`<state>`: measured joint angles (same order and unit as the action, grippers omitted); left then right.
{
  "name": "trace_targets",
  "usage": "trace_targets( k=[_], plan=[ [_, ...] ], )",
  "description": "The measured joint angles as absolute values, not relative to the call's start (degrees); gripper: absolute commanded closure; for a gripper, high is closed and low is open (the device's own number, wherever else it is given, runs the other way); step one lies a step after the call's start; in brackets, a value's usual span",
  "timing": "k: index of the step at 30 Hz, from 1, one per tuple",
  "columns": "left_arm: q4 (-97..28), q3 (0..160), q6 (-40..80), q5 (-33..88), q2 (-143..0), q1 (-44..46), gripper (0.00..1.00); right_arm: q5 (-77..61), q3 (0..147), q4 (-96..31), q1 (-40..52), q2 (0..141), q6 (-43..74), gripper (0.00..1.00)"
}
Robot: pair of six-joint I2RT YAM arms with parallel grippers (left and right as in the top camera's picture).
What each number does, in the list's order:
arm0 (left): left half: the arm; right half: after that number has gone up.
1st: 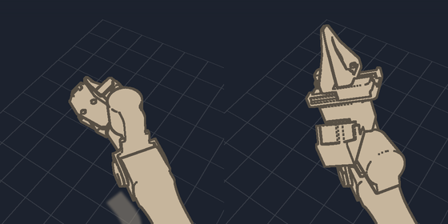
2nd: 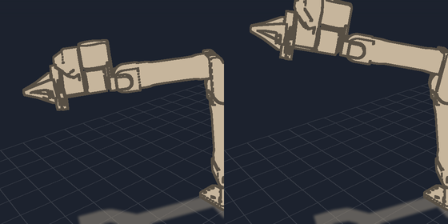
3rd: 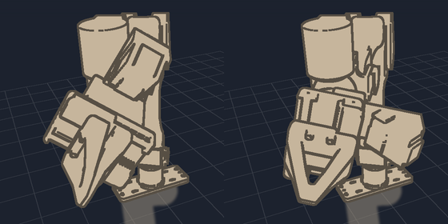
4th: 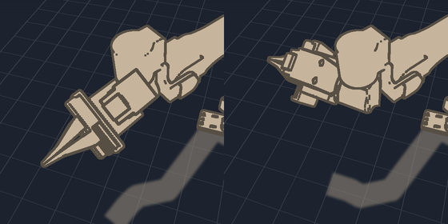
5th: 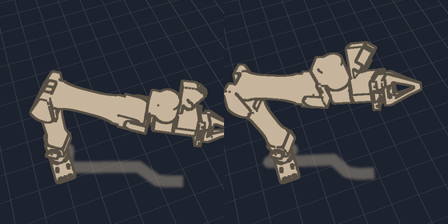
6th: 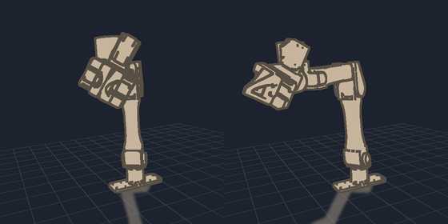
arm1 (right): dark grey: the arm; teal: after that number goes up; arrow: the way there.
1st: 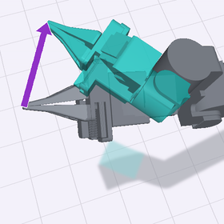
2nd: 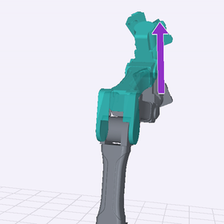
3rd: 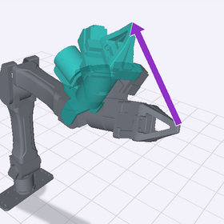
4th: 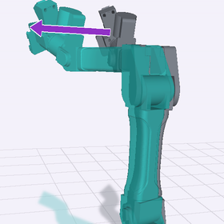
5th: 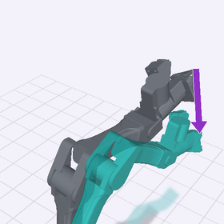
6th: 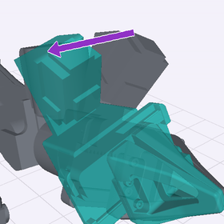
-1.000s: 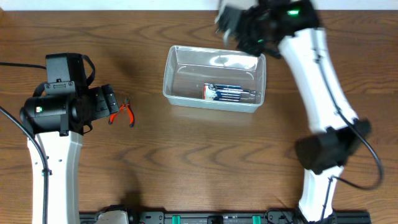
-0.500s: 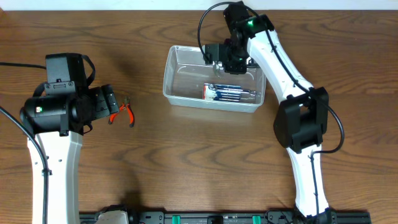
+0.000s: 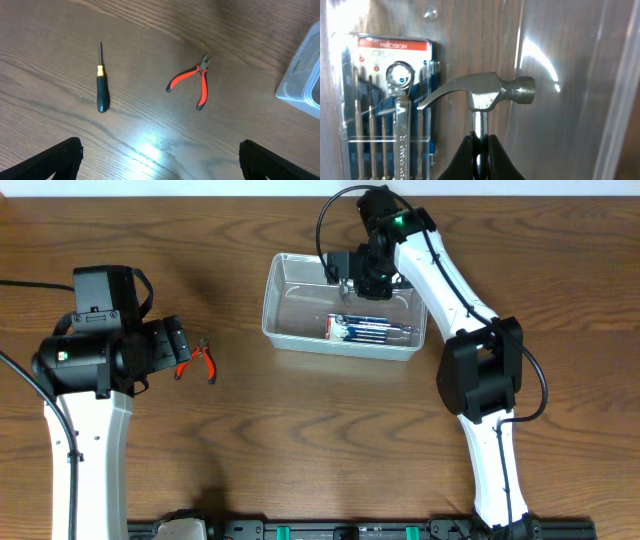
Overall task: Pack container
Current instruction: 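Carry the hammer into the container and lower it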
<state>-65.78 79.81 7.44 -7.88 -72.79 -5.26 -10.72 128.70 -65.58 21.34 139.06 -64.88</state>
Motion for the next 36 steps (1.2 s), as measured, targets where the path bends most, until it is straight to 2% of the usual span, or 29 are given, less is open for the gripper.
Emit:
trace_targets(
  k=[36],
  plan=[
    [-65.8,79.8,7.4,-7.9,-72.8,-5.3,0.02,-11.1,128.6,-62.5,23.4,139.1,-60.7,0.99]
  ],
)
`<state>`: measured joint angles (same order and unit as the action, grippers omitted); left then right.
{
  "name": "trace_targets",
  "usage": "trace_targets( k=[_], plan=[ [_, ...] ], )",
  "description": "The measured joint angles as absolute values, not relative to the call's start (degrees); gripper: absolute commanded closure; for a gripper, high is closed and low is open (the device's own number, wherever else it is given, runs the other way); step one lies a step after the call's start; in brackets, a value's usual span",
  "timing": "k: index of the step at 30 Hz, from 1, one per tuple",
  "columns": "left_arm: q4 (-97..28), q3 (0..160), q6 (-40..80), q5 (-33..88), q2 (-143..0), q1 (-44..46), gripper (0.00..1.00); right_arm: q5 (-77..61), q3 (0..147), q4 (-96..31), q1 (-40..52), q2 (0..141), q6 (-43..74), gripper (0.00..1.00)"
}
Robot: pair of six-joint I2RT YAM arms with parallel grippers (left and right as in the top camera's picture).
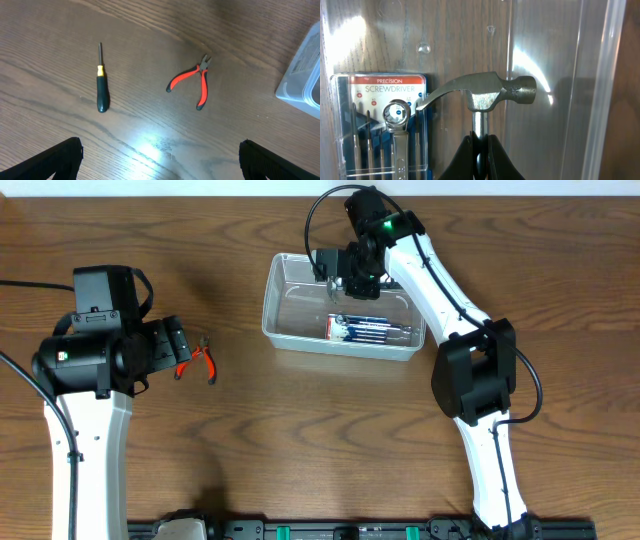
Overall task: Pack container
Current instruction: 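Carry the hammer into the container and lower it, then release the hammer, lift the right gripper away, move left gripper toward pliers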
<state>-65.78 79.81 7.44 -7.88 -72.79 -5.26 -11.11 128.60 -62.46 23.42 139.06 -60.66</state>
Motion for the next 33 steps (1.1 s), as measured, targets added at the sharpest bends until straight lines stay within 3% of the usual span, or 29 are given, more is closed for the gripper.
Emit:
trace_targets(
  k=[15,16,19,21,22,33],
  plan=[
    [-65.8,79.8,7.4,-7.9,-72.8,-5.3,0.02,-11.2,122.4,-59.7,23.4,139.3,-58.5,0.95],
    [-65.8,79.8,7.4,-7.9,-72.8,-5.3,0.02,-11.2,122.4,-59.7,23.4,139.3,-58.4,0.92],
    [-65.8,79.8,7.4,-7.9,-72.8,-5.3,0.02,-11.2,122.2,-59.4,23.4,139.3,-57.6,0.64],
    [-65.8,79.8,7.4,-7.9,-72.8,-5.3,0.02,-11.2,122.2,-59.3,23.4,139.3,-57.3,0.14],
    [-65.8,79.8,7.4,-7.9,-72.8,-5.3,0.02,-11.2,122.2,-59.3,23.4,139.3,-57.3,0.01],
    [-65.8,79.8,7.4,-7.9,-72.8,-5.3,0.02,-8.6,125.7,-62.5,23.4,139.2,-45.9,0.01]
  ],
)
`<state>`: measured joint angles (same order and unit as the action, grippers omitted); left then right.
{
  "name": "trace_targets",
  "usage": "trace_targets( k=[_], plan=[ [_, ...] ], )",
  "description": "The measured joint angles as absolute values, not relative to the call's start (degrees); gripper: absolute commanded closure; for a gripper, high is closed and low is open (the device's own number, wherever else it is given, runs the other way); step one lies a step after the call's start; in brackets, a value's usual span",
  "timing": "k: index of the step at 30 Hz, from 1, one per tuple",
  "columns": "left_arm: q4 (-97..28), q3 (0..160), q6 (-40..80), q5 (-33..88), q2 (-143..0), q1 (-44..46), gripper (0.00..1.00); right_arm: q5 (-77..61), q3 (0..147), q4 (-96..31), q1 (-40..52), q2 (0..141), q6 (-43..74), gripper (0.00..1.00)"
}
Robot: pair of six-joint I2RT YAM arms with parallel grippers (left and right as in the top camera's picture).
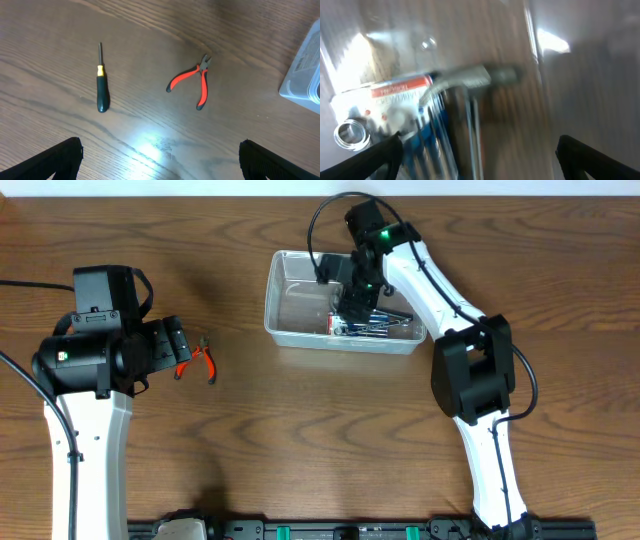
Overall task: Pack container
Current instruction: 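Release the hammer, lift the right gripper away, move left gripper toward pliers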
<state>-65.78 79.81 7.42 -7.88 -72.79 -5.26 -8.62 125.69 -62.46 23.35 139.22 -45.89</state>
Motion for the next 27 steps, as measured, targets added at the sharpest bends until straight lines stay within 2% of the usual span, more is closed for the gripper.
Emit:
trace_targets(
  k=[5,10,16,21,27],
  plan=[
    [-66.0,79.8,4.4,-7.9,-72.6,-5.0,0.02,-1.7,133.4,-68.9,23.0,134.3,-39.5,0.01],
    [-66.3,80.4,-0.2,-7.9,-72.1,-2.3,0.02,2.3,138.4,-67.6,19.6,120.1,-29.4,0.01],
    [-62.5,81.3,-3.5,-7.9,-74.0,0.2,0.02,3.1,141.3,-72.5,3.2,105.9,-5.7,0.01],
    [-61.9,82.0,-4.4,-7.9,-85.1,0.2,0.02,-0.2,141.0,-79.6,-7.4,105.8,2.7,0.01],
    [-61.4,81.6,-0.8,-6.0,-99.6,0.2,0.01,-2.2,138.3,-83.3,-10.2,110.9,4.6,0.01]
  ],
)
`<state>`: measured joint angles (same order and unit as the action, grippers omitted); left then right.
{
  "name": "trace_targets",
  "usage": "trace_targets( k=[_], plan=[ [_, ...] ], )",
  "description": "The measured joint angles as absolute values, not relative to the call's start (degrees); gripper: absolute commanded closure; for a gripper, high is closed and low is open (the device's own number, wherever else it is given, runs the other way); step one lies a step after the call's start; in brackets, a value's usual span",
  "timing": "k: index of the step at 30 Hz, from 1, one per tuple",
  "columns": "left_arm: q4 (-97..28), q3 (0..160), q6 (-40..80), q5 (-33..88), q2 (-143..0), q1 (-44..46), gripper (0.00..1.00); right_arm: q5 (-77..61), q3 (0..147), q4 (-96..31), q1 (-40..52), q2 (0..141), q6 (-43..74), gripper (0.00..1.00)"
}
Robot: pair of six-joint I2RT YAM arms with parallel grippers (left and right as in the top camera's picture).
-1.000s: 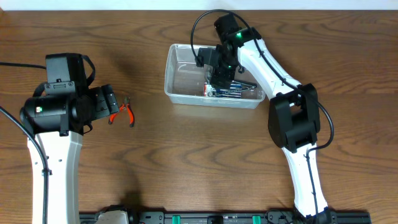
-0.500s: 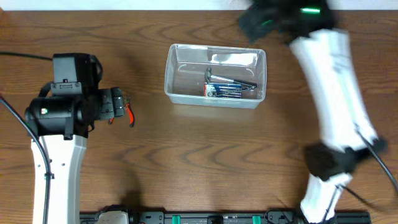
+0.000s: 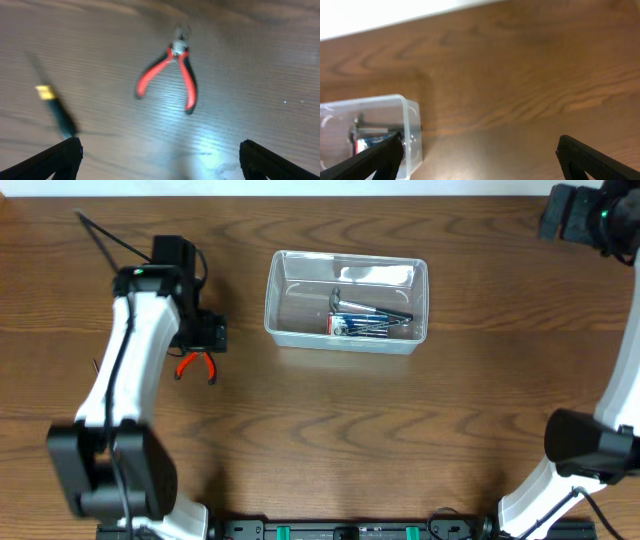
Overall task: Pack container
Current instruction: 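Release the hammer, lift the right gripper away, move left gripper toward pliers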
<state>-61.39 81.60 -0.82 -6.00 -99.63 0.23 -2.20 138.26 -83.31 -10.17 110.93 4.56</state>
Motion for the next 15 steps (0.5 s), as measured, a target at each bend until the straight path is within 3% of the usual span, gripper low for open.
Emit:
trace_targets(
  k=[15],
  plan=[
    [-49.6,69.1,1.5,2.1,-104.3,0.9,0.01,-3.3,135.8,-83.6,-10.1,114.0,4.6,0.01]
  ],
)
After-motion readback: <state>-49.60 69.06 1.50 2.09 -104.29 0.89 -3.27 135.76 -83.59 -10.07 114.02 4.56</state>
